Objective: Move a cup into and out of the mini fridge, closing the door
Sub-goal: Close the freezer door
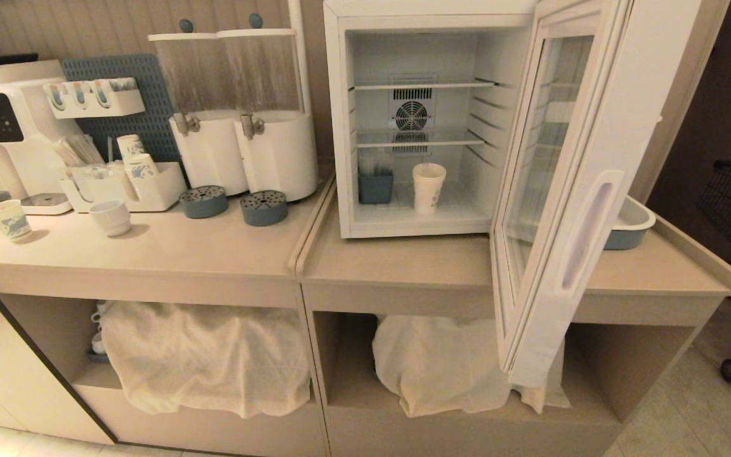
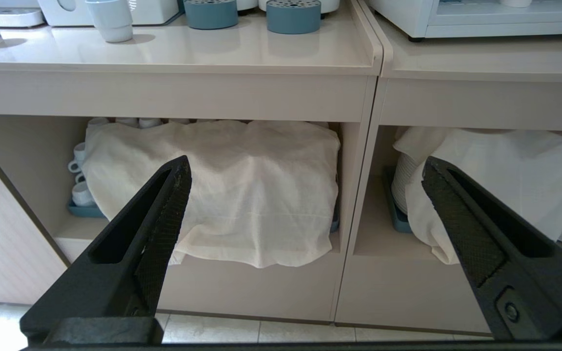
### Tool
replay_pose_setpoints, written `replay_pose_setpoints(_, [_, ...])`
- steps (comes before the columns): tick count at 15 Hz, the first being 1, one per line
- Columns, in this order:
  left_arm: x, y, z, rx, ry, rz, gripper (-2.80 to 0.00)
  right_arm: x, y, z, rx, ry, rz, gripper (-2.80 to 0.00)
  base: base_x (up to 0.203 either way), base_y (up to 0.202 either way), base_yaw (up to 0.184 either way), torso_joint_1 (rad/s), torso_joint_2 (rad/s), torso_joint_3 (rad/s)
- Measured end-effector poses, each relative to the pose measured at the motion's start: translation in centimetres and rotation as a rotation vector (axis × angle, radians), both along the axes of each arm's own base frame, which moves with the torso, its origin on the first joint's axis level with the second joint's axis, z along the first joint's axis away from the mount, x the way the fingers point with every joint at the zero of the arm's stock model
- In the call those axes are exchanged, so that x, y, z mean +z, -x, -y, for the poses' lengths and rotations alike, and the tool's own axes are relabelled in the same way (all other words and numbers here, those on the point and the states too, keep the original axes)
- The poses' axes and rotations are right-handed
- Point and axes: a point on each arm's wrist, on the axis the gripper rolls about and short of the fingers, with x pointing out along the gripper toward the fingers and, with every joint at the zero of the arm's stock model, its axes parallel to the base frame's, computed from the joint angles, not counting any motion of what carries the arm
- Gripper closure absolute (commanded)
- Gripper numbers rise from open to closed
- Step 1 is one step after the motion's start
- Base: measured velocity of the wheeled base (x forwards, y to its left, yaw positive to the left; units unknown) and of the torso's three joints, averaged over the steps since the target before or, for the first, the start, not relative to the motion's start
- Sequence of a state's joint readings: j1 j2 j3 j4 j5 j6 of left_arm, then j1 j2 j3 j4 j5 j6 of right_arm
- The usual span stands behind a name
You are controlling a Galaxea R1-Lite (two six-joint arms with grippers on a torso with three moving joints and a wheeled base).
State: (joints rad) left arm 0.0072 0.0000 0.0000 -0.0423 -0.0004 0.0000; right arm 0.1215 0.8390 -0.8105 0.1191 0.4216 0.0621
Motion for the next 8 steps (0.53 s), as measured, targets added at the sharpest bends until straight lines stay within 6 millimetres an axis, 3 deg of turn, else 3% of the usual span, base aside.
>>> replay_pose_setpoints(4, [0.0,0.0,0.0,0.0,-0.009,0.0,-2.8,1.0,-4.9,3.4,-0.032,-0.096,0.138,0.0,0.0,0.0,0.0,0.0,0.0,0.0])
replay_pose_setpoints(8, [0.0,0.0,0.0,-0.004,-0.009,-0.005,-2.8,-0.9,-7.6,6.3,0.291,-0.134,0.067,0.0,0.0,0.0,0.0,0.0,0.0,0.0])
